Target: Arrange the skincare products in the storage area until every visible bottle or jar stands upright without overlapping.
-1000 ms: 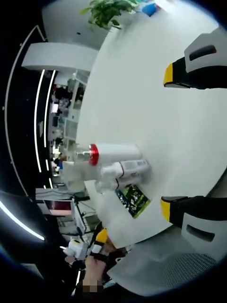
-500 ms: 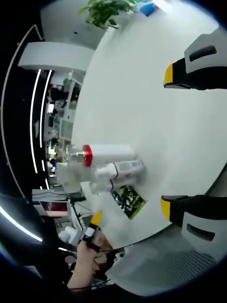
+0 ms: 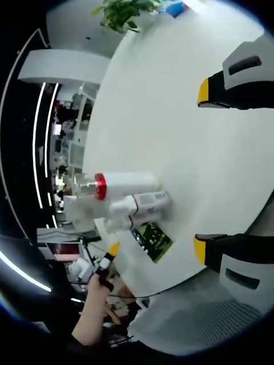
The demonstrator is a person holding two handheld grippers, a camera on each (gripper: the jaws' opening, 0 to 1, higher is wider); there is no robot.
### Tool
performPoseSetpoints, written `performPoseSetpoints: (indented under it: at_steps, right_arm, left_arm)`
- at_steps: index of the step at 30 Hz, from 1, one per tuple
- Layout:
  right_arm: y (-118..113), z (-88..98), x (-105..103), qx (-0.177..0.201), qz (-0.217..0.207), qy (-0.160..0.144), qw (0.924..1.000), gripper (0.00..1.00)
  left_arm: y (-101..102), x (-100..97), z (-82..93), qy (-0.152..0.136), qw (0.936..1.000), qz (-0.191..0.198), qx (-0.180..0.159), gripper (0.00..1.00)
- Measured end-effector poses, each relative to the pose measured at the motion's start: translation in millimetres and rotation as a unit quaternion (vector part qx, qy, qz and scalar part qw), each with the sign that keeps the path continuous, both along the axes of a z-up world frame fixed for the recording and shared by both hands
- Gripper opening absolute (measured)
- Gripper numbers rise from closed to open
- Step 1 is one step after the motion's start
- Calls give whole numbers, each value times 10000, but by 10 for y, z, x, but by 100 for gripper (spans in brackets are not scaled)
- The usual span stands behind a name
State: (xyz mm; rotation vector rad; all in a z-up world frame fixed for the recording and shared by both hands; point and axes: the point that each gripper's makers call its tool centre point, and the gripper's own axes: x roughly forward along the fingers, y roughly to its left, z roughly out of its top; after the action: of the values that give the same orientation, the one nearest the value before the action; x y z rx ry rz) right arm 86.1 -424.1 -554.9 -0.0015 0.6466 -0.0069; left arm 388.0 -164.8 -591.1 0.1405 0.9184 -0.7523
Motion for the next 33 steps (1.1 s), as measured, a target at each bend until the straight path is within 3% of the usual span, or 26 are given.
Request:
performPoseSetpoints:
  at_steps: [3,13,19,28,33]
  right_arm:
    - [1,-7,0,-2,7,13,10000,95]
    - [-6,-34,-11,13,2,67,10000,93]
    - [-29,-39,-17,15,-43,75,10000,92]
    - [-42,-52,-30,11,-65,119,9999,91]
    - [-44,-59,-37,28,-90,136,9999,91]
  left_arm:
    - [-17,81,-88,78,9999,55,115,83]
    - [-74,394,-143,17,9992,253,308,70]
    - [-107,432,-183,16,9986,316,425,64]
    - [-130,639,-197,-126,9978,324,557,57]
    - [-159,683,-207,-352,9957,194,834,54]
